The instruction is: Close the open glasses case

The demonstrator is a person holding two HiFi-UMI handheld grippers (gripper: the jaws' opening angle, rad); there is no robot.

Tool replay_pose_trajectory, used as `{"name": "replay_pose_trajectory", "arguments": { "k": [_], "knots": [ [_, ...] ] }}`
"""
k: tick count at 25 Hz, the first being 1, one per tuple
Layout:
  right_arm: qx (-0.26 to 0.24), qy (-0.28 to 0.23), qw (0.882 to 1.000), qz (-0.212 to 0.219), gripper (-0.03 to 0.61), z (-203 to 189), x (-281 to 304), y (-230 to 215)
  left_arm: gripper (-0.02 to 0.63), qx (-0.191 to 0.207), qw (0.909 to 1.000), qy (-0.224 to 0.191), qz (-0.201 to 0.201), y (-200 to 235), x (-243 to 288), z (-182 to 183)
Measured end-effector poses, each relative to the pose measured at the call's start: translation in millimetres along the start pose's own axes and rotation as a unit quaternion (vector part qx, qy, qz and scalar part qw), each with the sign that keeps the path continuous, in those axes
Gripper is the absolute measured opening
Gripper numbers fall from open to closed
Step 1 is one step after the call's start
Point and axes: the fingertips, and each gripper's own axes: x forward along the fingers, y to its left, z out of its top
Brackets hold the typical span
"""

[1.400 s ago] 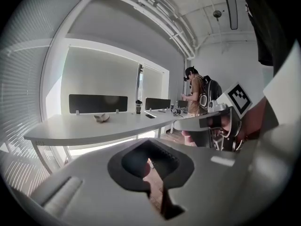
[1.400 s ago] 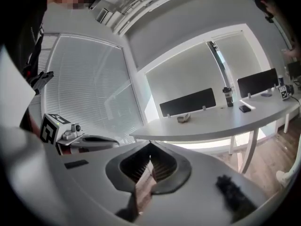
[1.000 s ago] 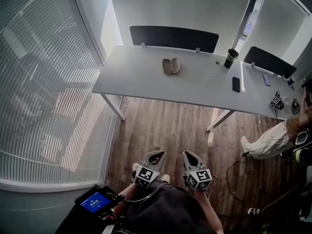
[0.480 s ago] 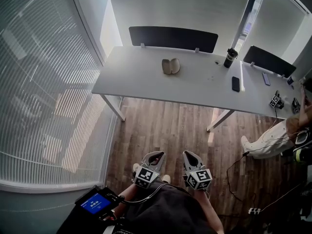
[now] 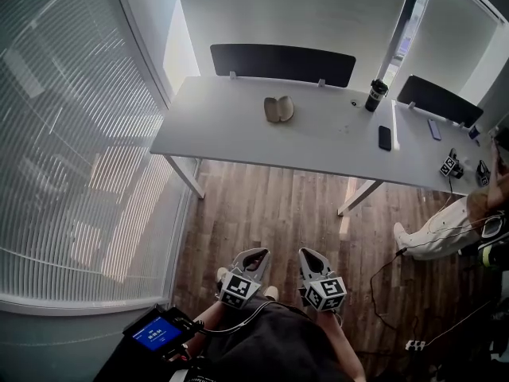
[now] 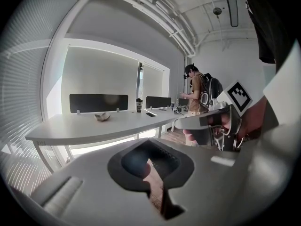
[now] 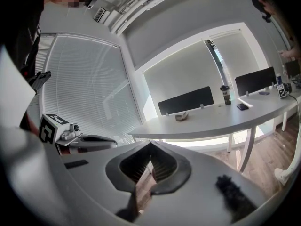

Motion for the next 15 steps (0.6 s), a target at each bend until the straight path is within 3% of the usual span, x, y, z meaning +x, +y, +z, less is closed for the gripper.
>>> {"name": "replay_pose_trajectory", "arguments": {
  "k": [15],
  "knots": [
    [0.001,0.004,1.0,0.008,0.005,1.4,3.0,2.1,0.006,0.007,0.9999,0.012,0.004,-5.5,-4.7,1.7]
  ]
}}
